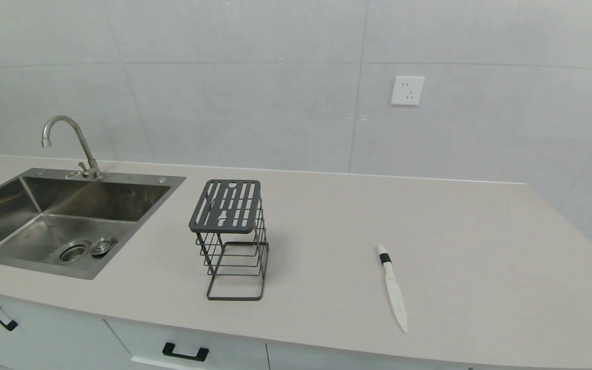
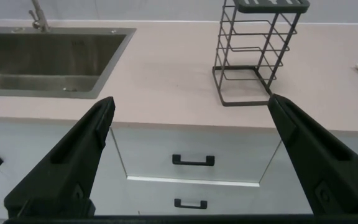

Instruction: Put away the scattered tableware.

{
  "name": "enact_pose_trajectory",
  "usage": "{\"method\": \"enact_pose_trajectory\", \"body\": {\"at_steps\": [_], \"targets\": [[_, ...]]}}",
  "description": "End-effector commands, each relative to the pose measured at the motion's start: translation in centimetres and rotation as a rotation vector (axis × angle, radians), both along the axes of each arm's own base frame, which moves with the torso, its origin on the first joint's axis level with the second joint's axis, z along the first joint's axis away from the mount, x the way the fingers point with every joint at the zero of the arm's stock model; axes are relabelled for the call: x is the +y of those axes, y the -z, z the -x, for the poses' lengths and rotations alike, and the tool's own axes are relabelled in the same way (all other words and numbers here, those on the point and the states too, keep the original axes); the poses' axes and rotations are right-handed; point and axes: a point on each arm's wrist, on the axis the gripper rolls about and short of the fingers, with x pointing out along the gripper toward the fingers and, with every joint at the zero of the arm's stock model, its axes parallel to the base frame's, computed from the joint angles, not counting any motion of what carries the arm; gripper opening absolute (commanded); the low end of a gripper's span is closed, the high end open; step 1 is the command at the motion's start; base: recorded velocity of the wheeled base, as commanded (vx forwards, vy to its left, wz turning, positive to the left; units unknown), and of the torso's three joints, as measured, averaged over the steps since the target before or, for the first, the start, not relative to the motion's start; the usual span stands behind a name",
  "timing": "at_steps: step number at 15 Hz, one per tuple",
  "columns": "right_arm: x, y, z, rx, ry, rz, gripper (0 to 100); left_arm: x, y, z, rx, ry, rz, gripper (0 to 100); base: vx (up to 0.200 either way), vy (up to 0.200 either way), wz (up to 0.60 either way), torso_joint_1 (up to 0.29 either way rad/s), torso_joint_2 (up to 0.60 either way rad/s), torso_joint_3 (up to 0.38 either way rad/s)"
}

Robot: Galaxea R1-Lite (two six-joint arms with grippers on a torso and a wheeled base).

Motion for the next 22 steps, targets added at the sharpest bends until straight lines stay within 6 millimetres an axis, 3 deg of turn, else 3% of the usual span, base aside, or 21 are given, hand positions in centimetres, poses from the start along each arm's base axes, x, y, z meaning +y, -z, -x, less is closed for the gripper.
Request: {"method": "enact_pose_trajectory", "body": {"at_steps": [1, 9, 19, 22], "targets": [[0.00, 0.00, 0.00, 0.000, 0.001, 0.000, 100, 0.00, 0.00, 0.00, 0.000, -0.001, 0.000, 100, 0.000, 0.000, 0.00, 0.000, 0.00, 0.000], [0.00, 0.00, 0.00, 0.000, 0.001, 0.000, 100, 0.00, 0.00, 0.00, 0.000, -0.001, 0.000, 100, 0.000, 0.000, 0.00, 0.016, 0.00, 0.016], [0.00, 0.00, 0.00, 0.000, 0.001, 0.000, 100, 0.00, 0.00, 0.00, 0.000, -0.002, -0.001, 100, 0.000, 0.000, 0.00, 0.290, -0.06, 0.221], [0.00, 0.00, 0.00, 0.000, 0.001, 0.001, 100, 0.00, 0.00, 0.00, 0.000, -0.002, -0.001, 100, 0.000, 0.000, 0.00, 0.073, -0.02, 0.052]]}}
